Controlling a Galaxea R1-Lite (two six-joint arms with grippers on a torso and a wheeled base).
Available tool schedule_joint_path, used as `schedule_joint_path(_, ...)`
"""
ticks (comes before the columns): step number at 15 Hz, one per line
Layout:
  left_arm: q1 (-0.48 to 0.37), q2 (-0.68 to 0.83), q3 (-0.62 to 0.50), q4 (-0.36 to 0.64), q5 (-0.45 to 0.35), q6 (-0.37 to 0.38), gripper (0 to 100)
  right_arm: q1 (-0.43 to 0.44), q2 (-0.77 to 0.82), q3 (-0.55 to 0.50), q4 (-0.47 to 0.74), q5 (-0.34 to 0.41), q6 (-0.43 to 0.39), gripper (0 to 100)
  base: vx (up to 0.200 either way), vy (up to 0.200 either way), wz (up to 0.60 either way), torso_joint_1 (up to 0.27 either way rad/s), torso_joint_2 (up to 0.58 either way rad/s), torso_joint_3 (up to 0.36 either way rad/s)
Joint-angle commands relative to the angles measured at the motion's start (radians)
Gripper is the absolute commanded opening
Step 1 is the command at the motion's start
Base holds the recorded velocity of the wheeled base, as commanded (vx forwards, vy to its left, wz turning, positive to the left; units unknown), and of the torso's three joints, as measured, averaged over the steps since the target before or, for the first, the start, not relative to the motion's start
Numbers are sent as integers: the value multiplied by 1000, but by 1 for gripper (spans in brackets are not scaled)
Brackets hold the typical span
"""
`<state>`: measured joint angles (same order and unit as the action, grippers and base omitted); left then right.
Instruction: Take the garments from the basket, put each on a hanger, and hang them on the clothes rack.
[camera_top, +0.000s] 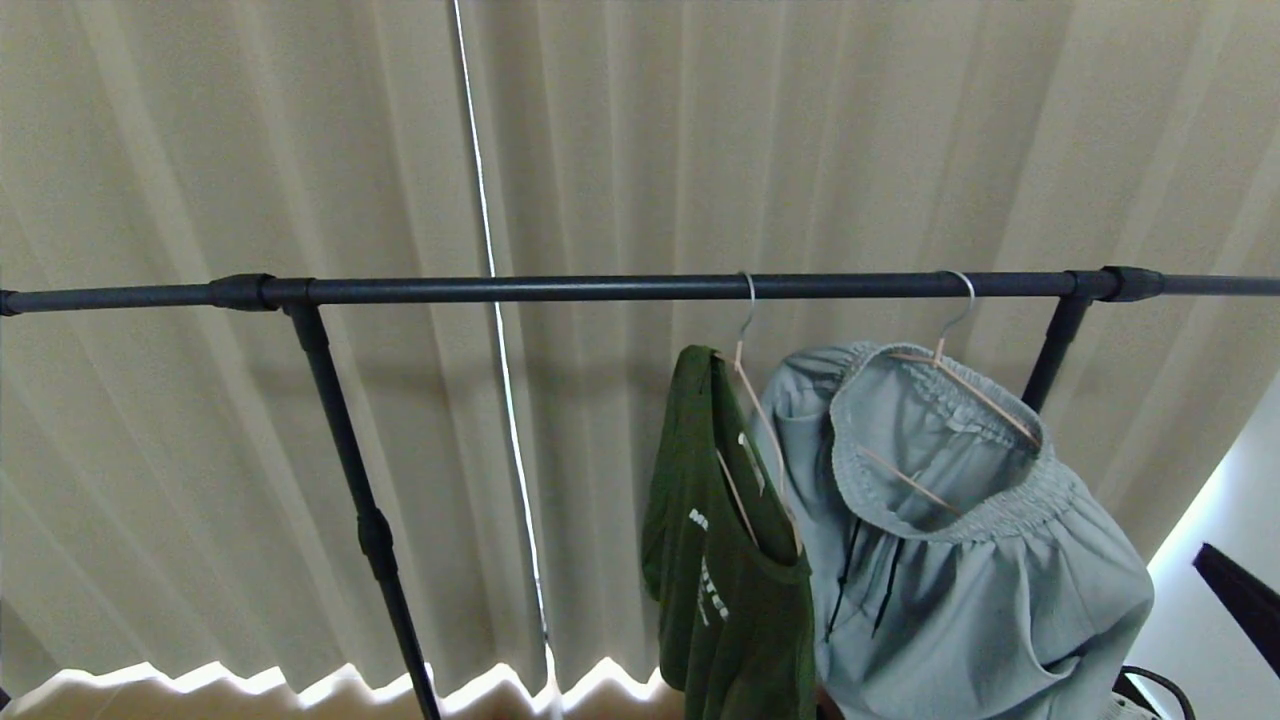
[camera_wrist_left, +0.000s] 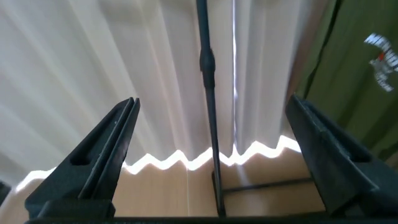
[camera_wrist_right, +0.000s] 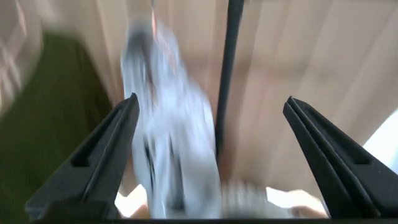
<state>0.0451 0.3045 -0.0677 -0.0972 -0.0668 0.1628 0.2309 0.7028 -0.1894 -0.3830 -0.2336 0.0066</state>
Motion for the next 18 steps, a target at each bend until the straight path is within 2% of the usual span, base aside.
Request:
schedule_joint_path(1,-17,2,19,-2,-28,0,100,-2,-305,-84,355,2,-4,100,0,0,0,0,0,0)
schedule_joint_path(2,-21,2,28,-2,-39,0,100,-2,-336,-94,420,0,-4,100,0,0,0,0,0,0)
schedule_joint_path(4,-24,-27,68,-6,-50,8,100,-8,-468,-147,707,-9,-2,100,0,0,0,0,0,0)
schedule_joint_path(6,-24,-73,68,-1,-48,8,100,-16,-509,-148,766,-23,-2,100,0,0,0,0,0,0)
schedule_joint_path(7,-27,-145,68,1,-50,3,100,-48,-540,-139,814,-47,0,100,0,0,0,0,0,0)
schedule_joint_path(11,-34,-304,68,-1,-45,3,100,-131,-611,-93,822,-64,16,100,0,0,0,0,0,0)
schedule_joint_path(14,-34,-304,68,1,-44,-22,100,-163,-617,-41,724,-58,78,100,0,0,0,0,0,0)
schedule_joint_path(15,-34,-304,68,1,-44,-23,100,-212,-646,-9,685,-53,69,100,0,0,0,0,0,0)
schedule_joint_path(16,-34,-304,68,1,-42,-23,100,-234,-703,19,697,-53,44,100,0,0,0,0,0,0)
schedule_joint_path(18,-34,-304,68,1,-44,-25,100,-235,-703,24,693,-64,42,100,0,0,0,0,0,0)
